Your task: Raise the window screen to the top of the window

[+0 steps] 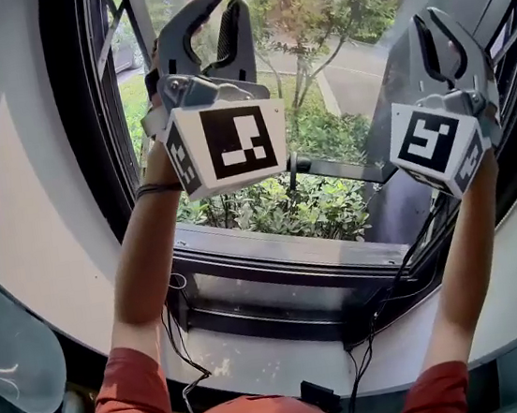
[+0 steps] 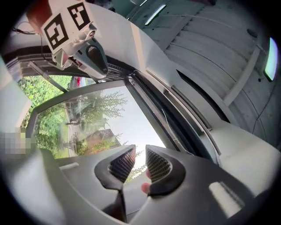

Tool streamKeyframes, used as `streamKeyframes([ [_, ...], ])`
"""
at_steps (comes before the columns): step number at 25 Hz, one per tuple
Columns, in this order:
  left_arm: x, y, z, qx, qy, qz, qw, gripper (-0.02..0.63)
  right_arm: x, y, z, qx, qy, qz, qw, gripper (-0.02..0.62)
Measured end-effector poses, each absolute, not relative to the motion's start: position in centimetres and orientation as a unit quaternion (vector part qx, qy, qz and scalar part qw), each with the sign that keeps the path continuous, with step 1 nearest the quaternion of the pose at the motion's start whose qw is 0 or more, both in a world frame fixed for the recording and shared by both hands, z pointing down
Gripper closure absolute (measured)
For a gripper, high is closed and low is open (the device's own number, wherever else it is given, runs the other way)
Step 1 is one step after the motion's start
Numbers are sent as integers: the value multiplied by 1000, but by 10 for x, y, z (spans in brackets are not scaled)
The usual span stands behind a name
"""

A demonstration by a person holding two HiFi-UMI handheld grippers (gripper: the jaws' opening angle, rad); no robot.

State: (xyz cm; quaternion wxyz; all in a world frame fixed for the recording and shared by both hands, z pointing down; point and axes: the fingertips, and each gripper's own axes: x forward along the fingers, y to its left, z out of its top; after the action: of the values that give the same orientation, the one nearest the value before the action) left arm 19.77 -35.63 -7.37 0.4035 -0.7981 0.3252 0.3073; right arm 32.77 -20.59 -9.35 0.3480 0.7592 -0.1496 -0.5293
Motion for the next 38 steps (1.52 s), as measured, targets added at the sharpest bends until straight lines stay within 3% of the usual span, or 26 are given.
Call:
streamKeyframes([
  [5, 206, -358, -21, -826, 307, 295, 368, 569, 319, -199, -48, 768, -173, -529, 318, 525],
  [7, 209, -357, -5, -835, 299, 293, 356, 569, 313, -194, -31, 769, -177, -542, 290, 565],
  [15, 211, -342, 64, -868, 261, 267, 326, 569, 297, -180, 38, 783, -234, -550, 172, 584],
  [30, 206, -330, 210, -929, 217, 200, 224, 569, 291, -177, 198, 837, -397, -371, 68, 586],
  [38, 204, -320, 274, -950, 210, 150, 174, 569, 303, -171, 273, 862, -425, -274, 46, 589],
])
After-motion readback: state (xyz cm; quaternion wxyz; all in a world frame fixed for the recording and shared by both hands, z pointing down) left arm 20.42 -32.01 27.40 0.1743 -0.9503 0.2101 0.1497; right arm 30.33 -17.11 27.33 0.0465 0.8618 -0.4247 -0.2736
